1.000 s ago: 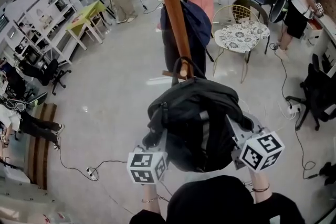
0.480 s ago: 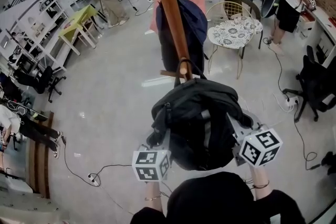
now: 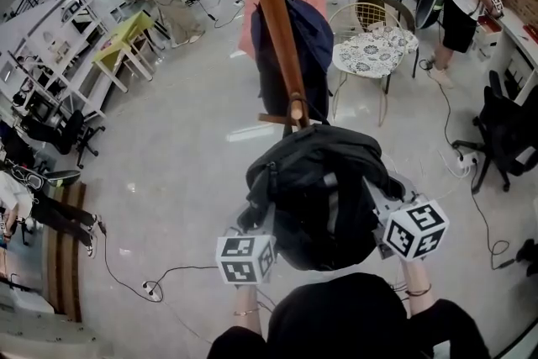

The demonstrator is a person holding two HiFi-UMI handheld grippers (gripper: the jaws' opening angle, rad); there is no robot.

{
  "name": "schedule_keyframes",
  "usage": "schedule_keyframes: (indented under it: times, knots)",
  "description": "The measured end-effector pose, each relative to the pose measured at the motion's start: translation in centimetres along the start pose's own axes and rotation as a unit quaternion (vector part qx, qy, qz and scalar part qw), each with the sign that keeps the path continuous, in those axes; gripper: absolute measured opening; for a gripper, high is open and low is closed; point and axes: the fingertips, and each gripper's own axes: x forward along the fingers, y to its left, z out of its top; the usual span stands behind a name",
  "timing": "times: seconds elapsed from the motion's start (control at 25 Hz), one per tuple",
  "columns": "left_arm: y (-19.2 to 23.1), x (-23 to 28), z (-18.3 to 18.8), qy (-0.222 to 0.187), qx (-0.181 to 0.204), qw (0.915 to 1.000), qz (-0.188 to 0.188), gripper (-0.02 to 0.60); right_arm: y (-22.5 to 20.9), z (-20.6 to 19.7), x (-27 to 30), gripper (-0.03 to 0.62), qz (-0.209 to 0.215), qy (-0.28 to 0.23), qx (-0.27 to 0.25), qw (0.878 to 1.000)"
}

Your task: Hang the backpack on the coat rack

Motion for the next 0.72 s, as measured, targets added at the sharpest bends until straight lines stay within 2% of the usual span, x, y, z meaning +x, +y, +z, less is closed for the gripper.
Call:
schedule_keyframes:
  times: [0.48,0.64,0.72]
  knots:
    - [0.52,0.88,0.03,-0.020,-0.001,0.9998,-0.006,0.165,-0.45,-0.03,0.24,0.086,-0.010,-0.006,-0.025,1.000]
    - [0.58,0.96,0.14,-0.031,-0.007,0.9995,-0.005,0.176,-0.25,0.13,0.11,0.096,-0.005,-0.016,-0.016,1.000]
    - [0.53,0.94,0.16,-0.031,-0.011,0.9994,-0.008,0.187,-0.25,0.22,-0.01,0.134,-0.007,-0.023,-0.011,1.000]
